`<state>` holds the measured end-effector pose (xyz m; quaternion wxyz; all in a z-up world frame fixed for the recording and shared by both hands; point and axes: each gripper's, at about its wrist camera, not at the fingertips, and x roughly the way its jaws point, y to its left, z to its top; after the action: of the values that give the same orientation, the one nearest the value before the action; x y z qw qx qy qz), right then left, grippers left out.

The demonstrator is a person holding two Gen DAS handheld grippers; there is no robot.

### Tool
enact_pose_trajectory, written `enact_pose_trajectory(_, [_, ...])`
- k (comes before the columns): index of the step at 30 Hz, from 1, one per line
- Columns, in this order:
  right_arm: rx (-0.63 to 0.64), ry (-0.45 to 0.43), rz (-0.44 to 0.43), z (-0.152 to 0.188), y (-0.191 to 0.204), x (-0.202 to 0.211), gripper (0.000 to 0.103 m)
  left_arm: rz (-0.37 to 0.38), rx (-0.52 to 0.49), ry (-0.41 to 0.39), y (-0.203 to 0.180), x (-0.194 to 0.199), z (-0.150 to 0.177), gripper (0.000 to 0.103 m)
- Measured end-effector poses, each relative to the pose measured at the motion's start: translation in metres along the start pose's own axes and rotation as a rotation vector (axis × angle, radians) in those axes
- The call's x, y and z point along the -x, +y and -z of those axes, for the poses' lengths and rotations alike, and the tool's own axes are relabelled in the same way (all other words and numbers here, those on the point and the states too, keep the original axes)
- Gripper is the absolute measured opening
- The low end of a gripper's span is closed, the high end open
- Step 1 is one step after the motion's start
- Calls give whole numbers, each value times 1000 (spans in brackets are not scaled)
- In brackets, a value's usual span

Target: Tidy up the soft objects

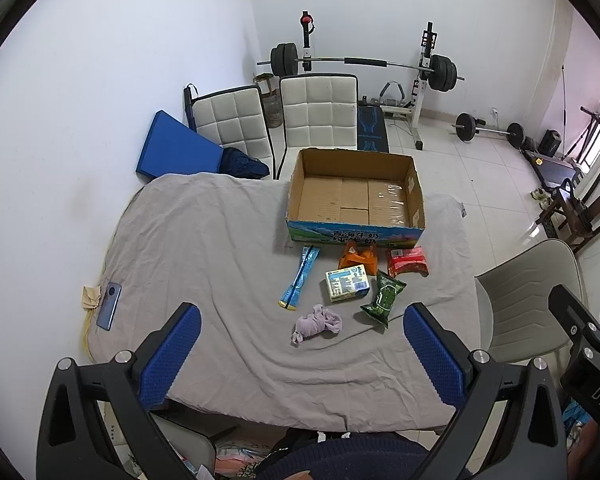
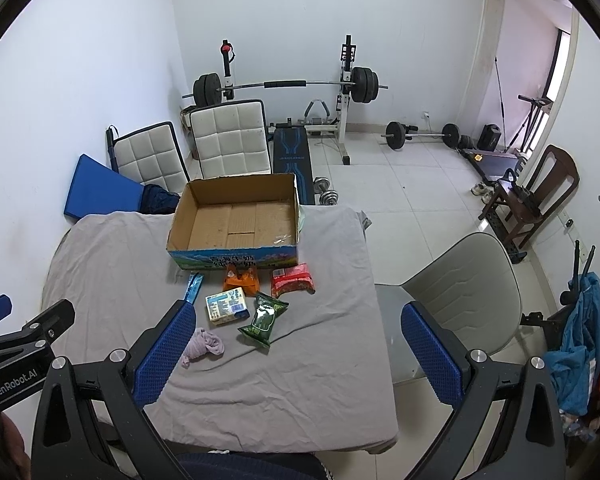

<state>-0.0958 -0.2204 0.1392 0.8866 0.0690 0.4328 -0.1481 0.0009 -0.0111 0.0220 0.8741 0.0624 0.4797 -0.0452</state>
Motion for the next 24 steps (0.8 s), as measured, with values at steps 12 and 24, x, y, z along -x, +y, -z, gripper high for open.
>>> enact_pose_trajectory(12, [-6,-5,-23,-2,-10,-5,103,-10,0,-3,-7,1,-1,103])
enact_pose_trajectory(24, [-14,139,-83,-17,-29,-104,103,-51,34,34,-16,-81,-29,103])
